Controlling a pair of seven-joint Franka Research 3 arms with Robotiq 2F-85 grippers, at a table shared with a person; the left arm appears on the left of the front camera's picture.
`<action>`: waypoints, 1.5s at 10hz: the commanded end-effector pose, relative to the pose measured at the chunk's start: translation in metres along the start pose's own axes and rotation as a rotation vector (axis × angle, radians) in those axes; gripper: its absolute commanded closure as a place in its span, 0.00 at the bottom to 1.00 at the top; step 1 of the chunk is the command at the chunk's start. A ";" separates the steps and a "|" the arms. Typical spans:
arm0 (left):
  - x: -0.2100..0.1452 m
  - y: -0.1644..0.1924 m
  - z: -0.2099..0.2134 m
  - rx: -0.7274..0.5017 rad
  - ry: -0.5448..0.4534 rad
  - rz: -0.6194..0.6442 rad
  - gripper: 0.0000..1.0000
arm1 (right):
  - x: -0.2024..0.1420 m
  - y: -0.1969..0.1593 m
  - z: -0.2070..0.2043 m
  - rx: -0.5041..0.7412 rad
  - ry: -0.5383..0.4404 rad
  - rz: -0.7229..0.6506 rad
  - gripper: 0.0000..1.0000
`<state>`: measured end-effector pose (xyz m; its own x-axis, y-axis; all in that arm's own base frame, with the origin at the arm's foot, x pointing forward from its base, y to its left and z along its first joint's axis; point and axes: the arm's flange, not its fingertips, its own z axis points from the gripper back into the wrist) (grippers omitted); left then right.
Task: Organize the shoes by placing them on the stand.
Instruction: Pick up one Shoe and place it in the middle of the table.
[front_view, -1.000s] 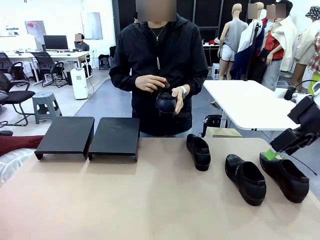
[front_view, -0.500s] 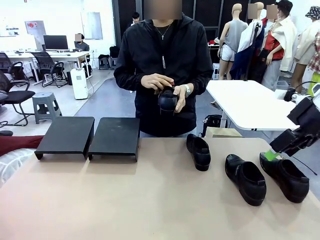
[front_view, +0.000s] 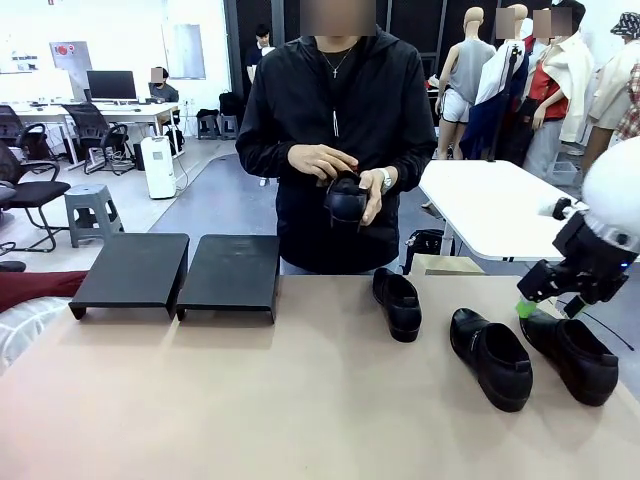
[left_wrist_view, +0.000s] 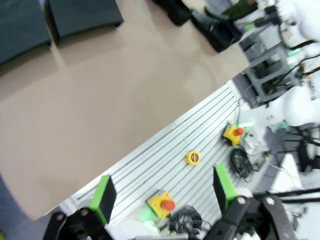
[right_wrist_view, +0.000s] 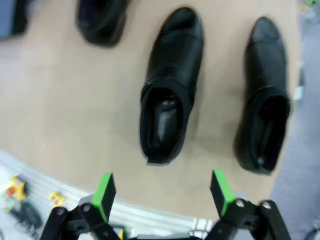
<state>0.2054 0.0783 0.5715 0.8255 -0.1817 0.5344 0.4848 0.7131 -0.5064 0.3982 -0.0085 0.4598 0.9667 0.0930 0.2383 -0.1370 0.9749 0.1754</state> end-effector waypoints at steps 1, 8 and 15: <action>0.000 0.001 0.001 -0.026 -0.008 -0.014 0.00 | 0.043 -0.012 -0.033 -0.059 0.025 -0.106 0.00; 0.000 0.001 0.001 -0.026 -0.008 -0.014 0.00 | 0.071 -0.029 -0.133 -0.123 0.162 -0.187 0.00; 0.000 0.001 0.001 -0.026 -0.008 -0.014 0.00 | 0.068 -0.026 -0.129 -0.117 0.205 -0.164 1.00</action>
<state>0.2055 0.0785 0.5715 0.8254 -0.1819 0.5344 0.4850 0.7130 -0.5064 0.4941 -0.0002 0.3412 0.9987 -0.0436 0.0246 0.0408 0.9936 0.1056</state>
